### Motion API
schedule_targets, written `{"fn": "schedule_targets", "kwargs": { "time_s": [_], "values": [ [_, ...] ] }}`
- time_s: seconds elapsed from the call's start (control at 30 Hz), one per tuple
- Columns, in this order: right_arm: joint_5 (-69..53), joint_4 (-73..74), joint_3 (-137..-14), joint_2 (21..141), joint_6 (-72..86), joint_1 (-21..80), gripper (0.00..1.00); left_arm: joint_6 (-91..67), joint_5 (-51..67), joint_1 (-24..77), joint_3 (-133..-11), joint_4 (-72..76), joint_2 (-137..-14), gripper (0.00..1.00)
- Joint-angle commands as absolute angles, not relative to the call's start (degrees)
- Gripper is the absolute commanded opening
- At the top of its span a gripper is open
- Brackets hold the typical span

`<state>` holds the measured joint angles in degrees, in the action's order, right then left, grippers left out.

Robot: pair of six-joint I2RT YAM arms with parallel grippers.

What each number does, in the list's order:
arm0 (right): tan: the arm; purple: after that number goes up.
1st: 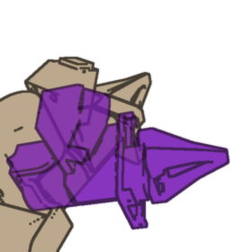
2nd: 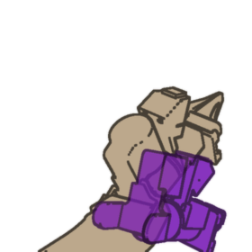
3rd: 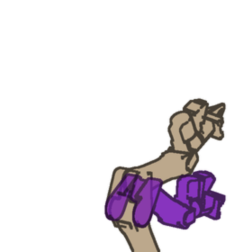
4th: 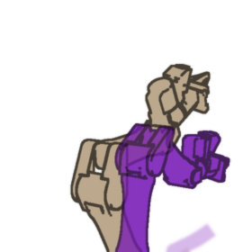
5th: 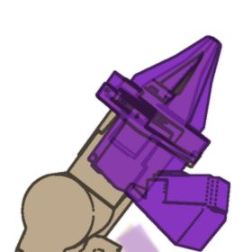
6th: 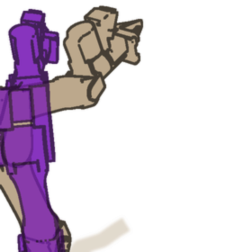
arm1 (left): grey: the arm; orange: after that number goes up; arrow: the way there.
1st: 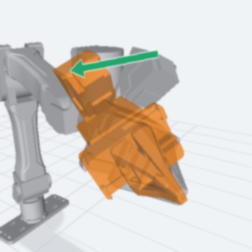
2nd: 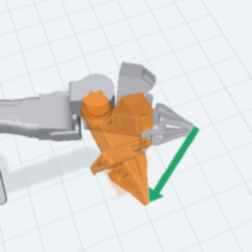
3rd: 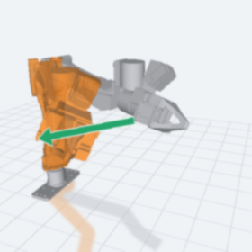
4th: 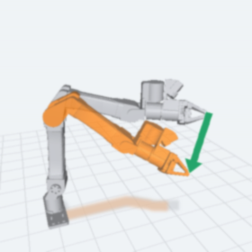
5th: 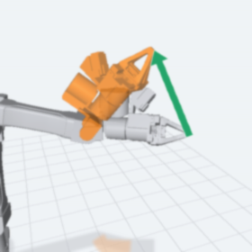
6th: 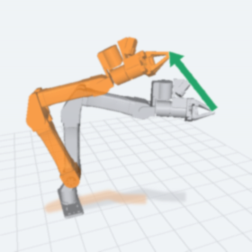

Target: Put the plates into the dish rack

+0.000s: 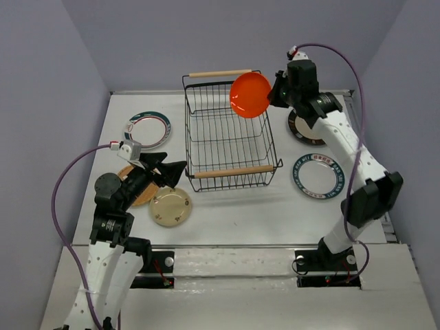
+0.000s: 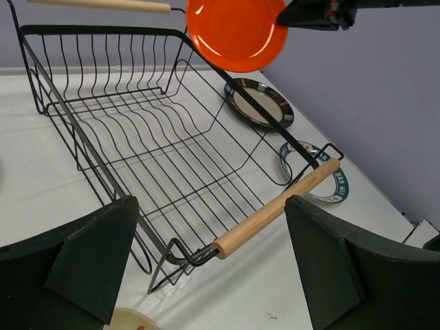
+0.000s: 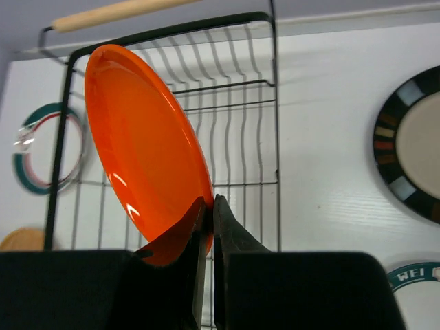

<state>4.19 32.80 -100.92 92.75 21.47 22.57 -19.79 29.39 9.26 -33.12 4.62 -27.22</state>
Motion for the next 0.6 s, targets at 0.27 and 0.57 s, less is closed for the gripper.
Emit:
{"fn": "schedule_targets", "kwargs": {
  "time_s": [0.27,0.57],
  "values": [
    [36.89,38.32,-115.66,110.12,20.22,26.27,0.07,-20.13,29.88,9.40,-35.42,5.10,-30.76,0.99],
    [48.34,38.58,-118.21,117.50,15.31,30.84,0.07,-20.21,30.23,9.40,-35.24,4.83,-31.99,0.99]
  ]
}}
